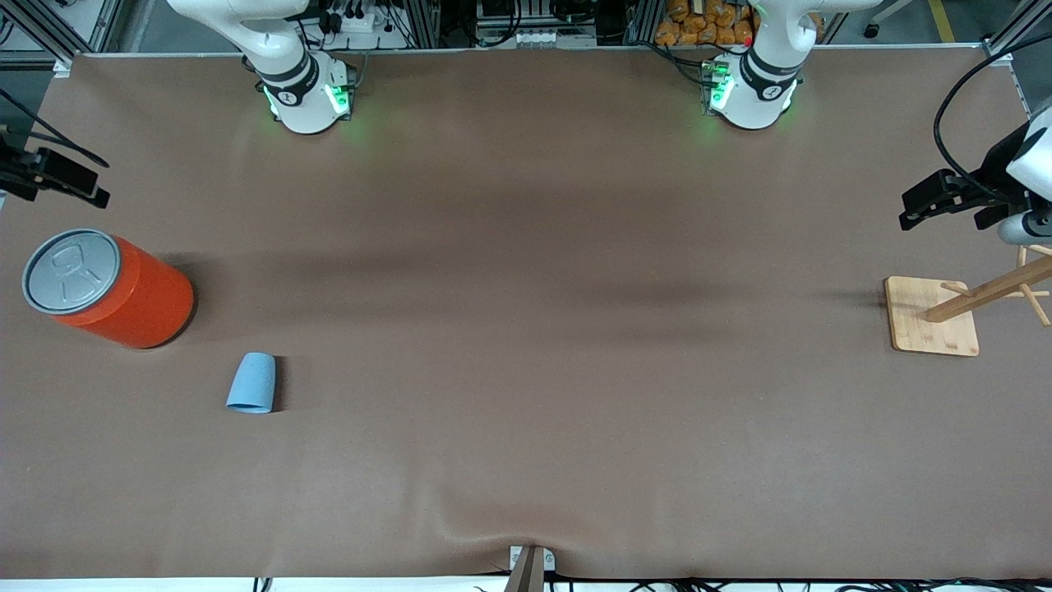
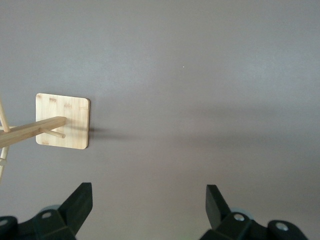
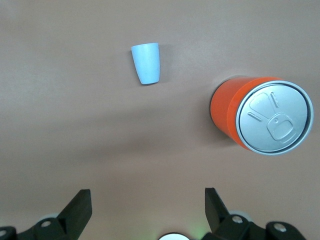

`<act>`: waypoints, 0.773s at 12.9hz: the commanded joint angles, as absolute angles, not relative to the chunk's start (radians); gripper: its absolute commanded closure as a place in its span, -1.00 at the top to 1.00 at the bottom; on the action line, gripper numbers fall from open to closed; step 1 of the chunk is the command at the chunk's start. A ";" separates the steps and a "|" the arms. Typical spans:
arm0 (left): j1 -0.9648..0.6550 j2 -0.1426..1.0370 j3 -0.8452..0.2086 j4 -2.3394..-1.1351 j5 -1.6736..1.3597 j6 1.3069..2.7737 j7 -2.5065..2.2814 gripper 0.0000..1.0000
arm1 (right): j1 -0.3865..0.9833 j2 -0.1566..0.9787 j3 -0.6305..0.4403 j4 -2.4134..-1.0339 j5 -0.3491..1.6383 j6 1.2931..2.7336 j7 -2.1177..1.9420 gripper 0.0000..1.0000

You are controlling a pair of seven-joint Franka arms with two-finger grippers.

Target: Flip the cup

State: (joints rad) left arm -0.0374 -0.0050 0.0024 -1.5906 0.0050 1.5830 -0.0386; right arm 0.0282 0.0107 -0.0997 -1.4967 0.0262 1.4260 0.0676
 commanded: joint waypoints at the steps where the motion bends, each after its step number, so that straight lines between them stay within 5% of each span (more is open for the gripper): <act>1: -0.037 0.006 0.003 -1.562 -0.006 1.559 -0.044 1.00 | 0.008 0.029 -0.090 -1.529 0.032 1.434 0.075 1.00; 10: -0.034 0.006 0.005 -1.562 0.002 1.559 -0.028 1.00 | 0.002 0.230 -0.089 -1.597 0.023 1.604 0.060 1.00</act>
State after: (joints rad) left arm -0.0364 -0.0049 0.0036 -1.5883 0.0050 1.5827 -0.0379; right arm 0.0154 0.2148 -0.0994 -1.5524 0.0267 1.5452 0.0665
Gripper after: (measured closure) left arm 0.000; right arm 0.000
